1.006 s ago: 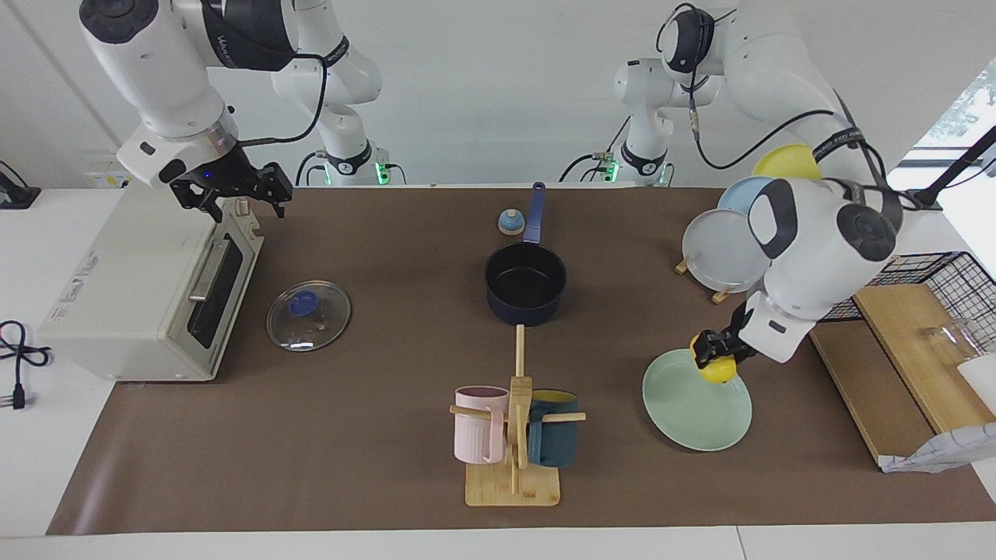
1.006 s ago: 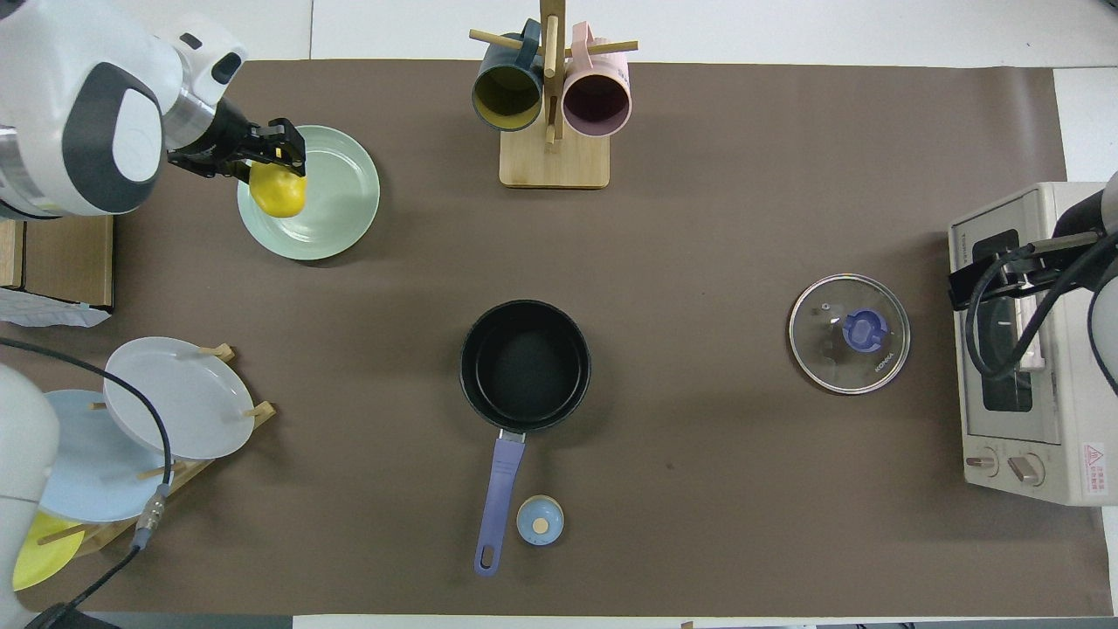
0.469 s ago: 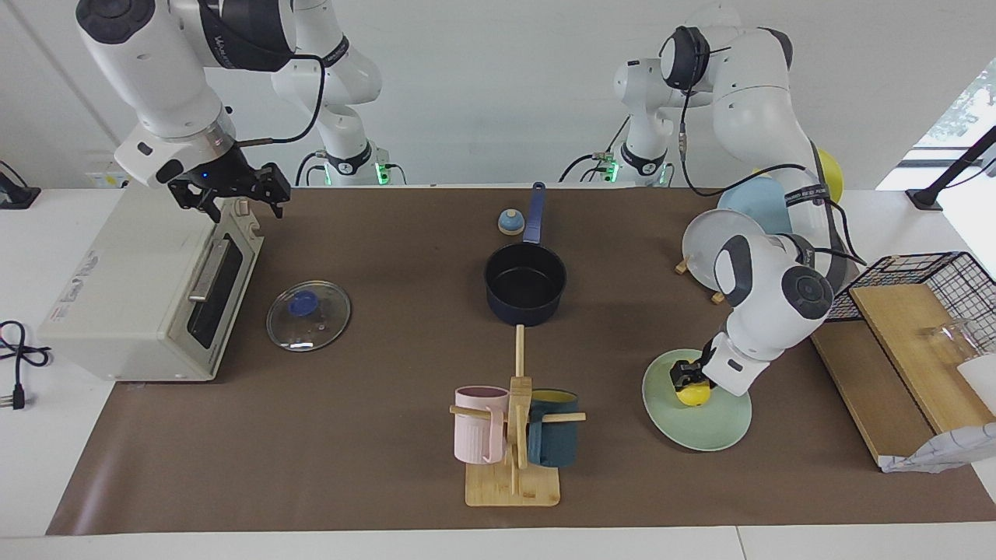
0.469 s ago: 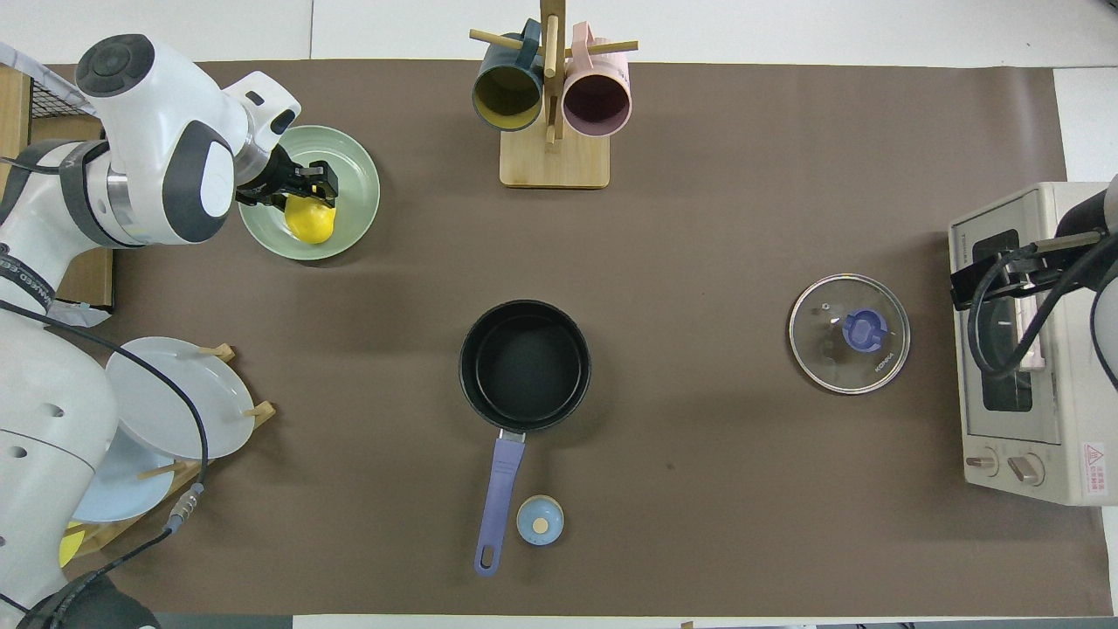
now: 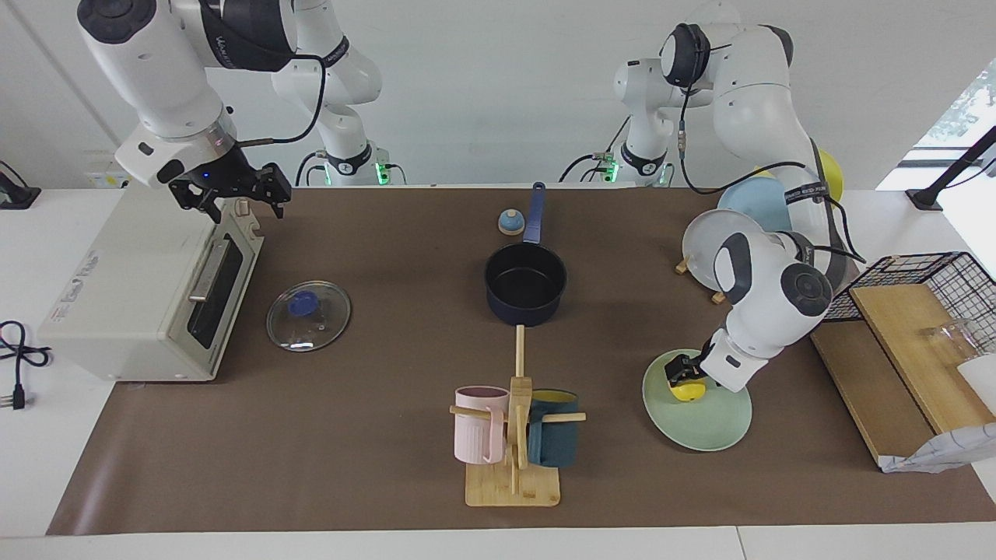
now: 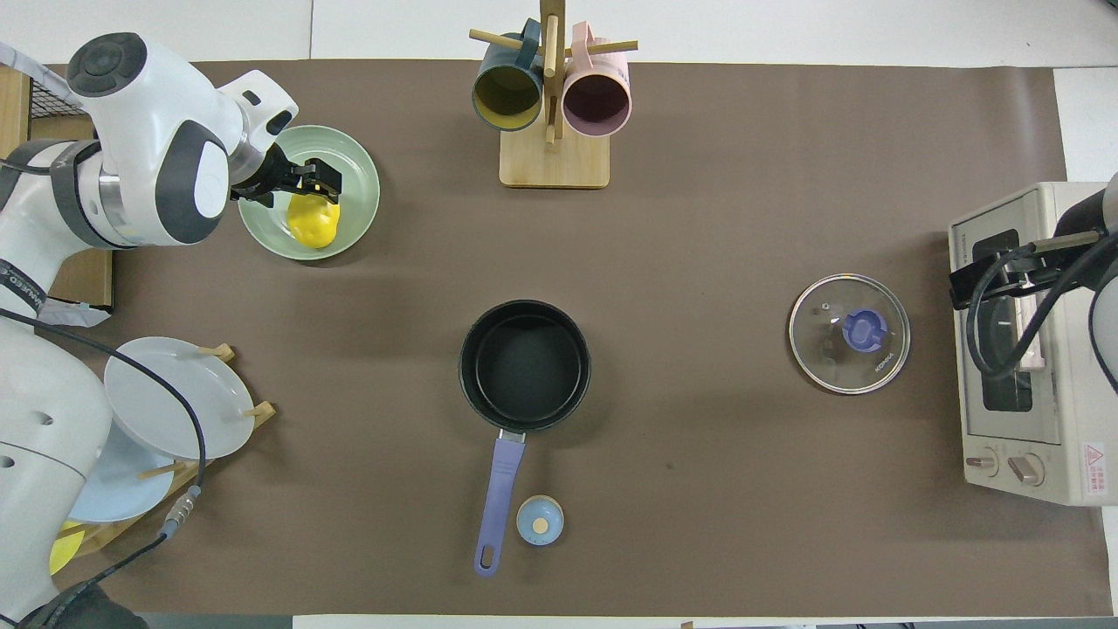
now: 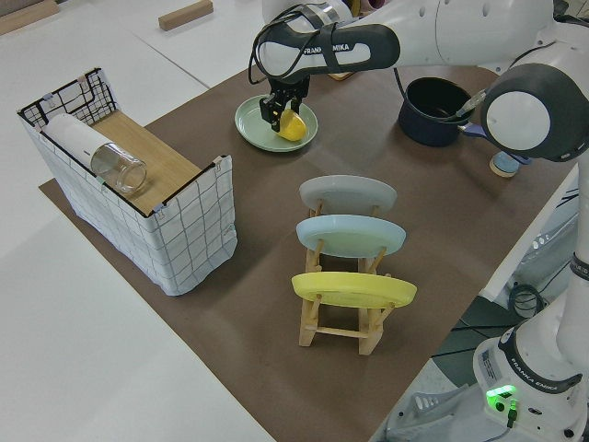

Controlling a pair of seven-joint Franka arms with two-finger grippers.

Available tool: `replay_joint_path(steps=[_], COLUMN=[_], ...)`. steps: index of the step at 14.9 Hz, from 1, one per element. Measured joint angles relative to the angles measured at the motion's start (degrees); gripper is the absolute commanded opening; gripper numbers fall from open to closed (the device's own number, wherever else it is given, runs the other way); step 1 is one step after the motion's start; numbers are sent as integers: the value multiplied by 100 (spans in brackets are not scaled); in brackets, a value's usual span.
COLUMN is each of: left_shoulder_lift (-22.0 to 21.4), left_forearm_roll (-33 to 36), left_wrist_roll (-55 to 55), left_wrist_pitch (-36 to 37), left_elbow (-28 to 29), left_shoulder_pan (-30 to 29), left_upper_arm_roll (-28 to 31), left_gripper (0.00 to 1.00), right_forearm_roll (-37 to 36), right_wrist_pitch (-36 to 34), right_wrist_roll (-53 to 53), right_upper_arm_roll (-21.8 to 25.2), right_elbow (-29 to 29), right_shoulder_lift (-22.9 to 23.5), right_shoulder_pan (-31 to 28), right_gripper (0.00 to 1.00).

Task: Transfer potato from pot to plate

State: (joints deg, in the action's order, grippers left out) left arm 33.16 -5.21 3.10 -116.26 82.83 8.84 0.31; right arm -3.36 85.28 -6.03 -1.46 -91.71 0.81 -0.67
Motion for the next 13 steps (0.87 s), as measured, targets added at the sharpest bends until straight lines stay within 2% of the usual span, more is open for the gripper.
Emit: replay_joint_path(steps=[3, 8, 13], left_shoulder_lift=[-751, -2335, -3424], left_forearm_roll=[0, 11, 95], left_wrist_roll=[45, 125, 52], left_wrist_pitch=[527, 2200, 3451], left_elbow=[-91, -84, 233], left_shoulder_pan=[-26, -81, -97], left_upper_arm_roll=[58, 456, 495], left_gripper=[100, 100, 100], right_forearm_roll=[0, 0, 0], right_wrist_pitch=[0, 1, 24], right_wrist_roll=[0, 0, 0], right_upper_arm_roll=[-1, -3, -3], right_elbow=[0, 0, 7], right_shoulder_lift=[0, 0, 0], right_shoulder_pan=[0, -2, -6], right_gripper=[100, 100, 100])
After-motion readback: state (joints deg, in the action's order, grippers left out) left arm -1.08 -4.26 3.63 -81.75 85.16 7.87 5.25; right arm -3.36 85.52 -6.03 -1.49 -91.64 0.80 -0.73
